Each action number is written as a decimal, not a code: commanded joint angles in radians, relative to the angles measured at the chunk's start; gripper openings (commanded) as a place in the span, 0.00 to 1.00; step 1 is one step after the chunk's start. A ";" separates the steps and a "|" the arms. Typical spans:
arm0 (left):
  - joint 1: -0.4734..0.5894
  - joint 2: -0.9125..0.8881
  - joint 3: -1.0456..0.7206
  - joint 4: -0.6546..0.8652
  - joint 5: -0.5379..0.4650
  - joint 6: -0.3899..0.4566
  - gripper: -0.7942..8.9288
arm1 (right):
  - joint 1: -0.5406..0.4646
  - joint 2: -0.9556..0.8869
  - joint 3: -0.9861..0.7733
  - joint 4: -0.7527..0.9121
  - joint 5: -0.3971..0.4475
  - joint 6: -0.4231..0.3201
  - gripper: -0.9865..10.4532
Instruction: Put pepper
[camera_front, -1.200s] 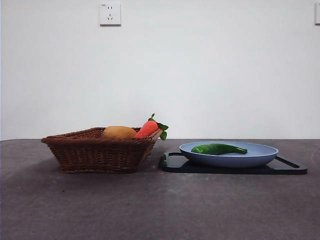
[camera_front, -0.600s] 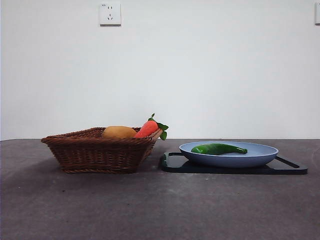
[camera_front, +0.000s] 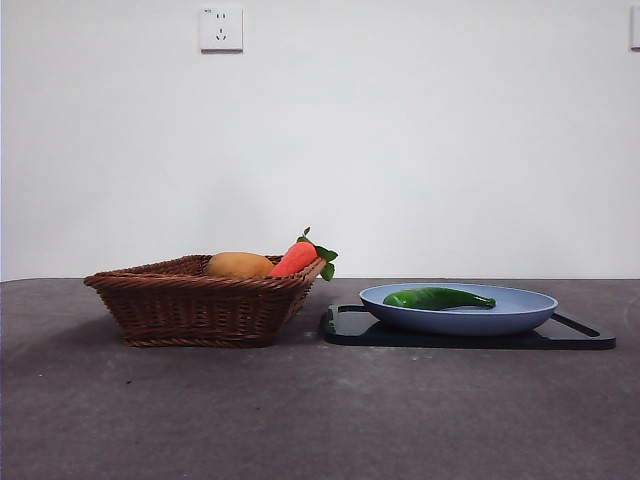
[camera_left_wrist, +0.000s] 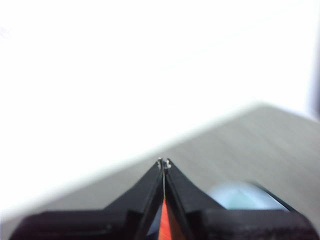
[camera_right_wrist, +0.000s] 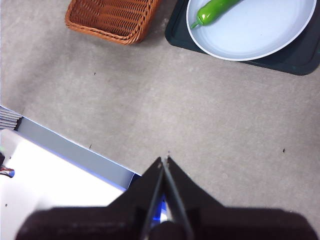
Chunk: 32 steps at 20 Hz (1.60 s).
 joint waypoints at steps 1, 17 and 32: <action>0.103 -0.105 -0.148 0.173 0.001 0.015 0.09 | 0.003 0.007 0.016 0.006 0.000 0.006 0.10; 0.340 -0.816 -1.187 0.456 -0.004 -0.079 0.09 | 0.003 0.007 0.016 0.006 0.000 0.006 0.10; 0.340 -0.923 -1.358 0.340 -0.004 -0.133 0.09 | 0.003 0.007 0.016 0.006 0.000 0.006 0.10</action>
